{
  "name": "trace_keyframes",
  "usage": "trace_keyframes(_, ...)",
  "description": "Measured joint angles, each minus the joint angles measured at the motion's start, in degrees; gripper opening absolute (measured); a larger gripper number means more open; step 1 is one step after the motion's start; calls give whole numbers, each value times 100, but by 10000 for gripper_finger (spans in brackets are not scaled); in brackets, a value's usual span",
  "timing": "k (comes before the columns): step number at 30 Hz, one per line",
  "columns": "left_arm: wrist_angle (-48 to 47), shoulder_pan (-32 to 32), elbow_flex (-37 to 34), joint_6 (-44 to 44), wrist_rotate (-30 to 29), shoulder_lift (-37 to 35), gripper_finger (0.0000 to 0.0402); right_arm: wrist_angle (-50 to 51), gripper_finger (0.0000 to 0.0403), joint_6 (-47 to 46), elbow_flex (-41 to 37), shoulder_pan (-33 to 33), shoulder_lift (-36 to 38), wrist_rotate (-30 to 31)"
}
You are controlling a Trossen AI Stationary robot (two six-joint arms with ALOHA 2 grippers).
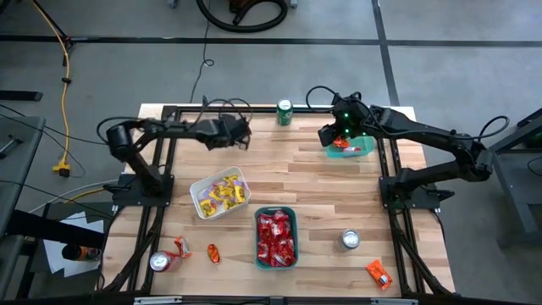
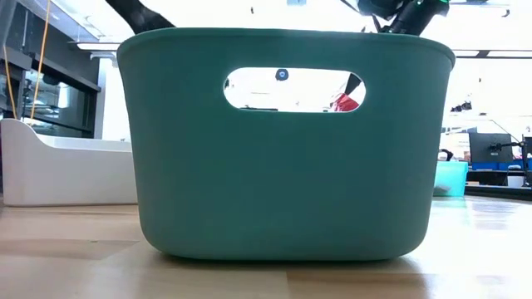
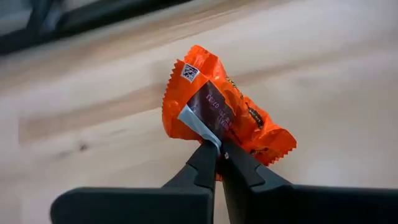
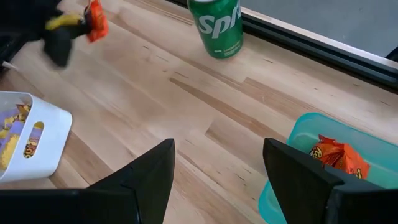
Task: Sort candy
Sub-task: Put the orange chocolate into the transparent green bin
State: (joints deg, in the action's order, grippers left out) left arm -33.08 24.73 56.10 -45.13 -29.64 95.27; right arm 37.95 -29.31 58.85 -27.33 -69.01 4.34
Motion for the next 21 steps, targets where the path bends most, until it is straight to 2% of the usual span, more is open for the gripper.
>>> trace_keyframes(4, 171, -718, 0, 1118, -23, -617, 1, -102, 240, 115, 0, 0, 0, -10)
trace_keyframes(7, 709, -1043, 0, 1698, 383, -1197, 1, -247, 240, 130, 0, 0, 0, -180)
trace_keyframes(12, 2195, -1257, 2, 2485, 2222, -2083, 1, -811, 240, 254, -2, 71, 0, -740)
trace_keyframes(16, 3302, -1324, 11, 2773, 3665, -2512, 1, -1578, 240, 418, -2, 323, 2, -1424)
trace_keyframes(18, 3653, -1368, 12, 2786, 4130, -2605, 1, -1995, 240, 440, -2, 504, 2, -1857)
trace_keyframes(21, 3826, -1473, 13, 2786, 4478, -2634, 0, -2586, 240, 539, -2, 867, 17, -2557)
